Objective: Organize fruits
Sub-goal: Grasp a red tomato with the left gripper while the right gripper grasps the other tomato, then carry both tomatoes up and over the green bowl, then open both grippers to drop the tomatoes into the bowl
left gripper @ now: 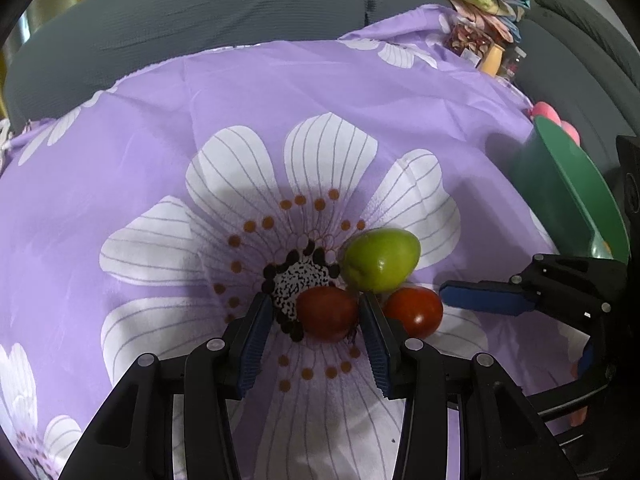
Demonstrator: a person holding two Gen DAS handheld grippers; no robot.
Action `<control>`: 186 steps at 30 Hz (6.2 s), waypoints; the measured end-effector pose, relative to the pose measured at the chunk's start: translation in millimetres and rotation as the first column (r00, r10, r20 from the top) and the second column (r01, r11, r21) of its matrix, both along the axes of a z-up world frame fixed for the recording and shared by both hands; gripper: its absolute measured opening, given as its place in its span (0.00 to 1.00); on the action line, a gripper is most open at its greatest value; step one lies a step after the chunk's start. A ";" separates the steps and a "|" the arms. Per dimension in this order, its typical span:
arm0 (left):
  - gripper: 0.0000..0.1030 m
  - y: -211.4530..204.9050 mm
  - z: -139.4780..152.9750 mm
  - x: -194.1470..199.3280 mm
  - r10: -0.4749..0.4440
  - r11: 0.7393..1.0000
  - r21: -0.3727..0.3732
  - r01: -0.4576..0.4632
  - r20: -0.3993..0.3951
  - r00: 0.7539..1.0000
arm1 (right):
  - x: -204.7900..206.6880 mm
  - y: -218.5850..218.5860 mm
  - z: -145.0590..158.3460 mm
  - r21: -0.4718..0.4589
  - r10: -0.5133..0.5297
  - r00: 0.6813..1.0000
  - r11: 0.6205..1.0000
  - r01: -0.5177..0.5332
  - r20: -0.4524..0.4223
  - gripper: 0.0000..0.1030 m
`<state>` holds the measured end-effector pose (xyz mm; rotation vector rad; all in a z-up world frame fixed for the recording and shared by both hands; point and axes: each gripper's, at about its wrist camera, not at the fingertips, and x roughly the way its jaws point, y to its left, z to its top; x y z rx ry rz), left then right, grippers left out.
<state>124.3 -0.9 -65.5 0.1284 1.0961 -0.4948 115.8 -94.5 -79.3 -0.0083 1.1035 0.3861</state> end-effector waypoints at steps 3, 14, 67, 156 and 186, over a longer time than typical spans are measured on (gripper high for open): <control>0.43 -0.7 -0.1 1.0 -0.002 1.000 0.007 0.001 0.010 1.000 | 1.6 2.6 -1.0 -0.011 0.005 1.000 1.000 -0.005 0.008 0.45; 0.30 0.4 0.1 3.9 -0.010 1.000 -0.012 0.010 0.010 1.000 | 4.1 -0.9 -2.2 -0.010 -0.008 1.000 1.000 0.008 0.016 0.30; 0.29 3.2 92.2 -107.7 -0.009 0.982 -0.187 0.031 0.116 0.993 | -110.2 -73.4 89.6 0.139 -0.171 0.962 0.980 0.143 0.213 0.29; 0.29 -234.1 83.8 -77.0 -0.344 0.938 -0.011 0.347 0.088 0.935 | -143.0 -240.6 71.2 0.289 -0.480 0.841 0.866 0.408 0.249 0.30; 0.29 -224.9 85.3 -78.2 -0.313 0.949 0.000 0.314 0.099 0.945 | -141.3 -236.4 71.5 0.260 -0.474 0.845 0.872 0.413 0.246 0.32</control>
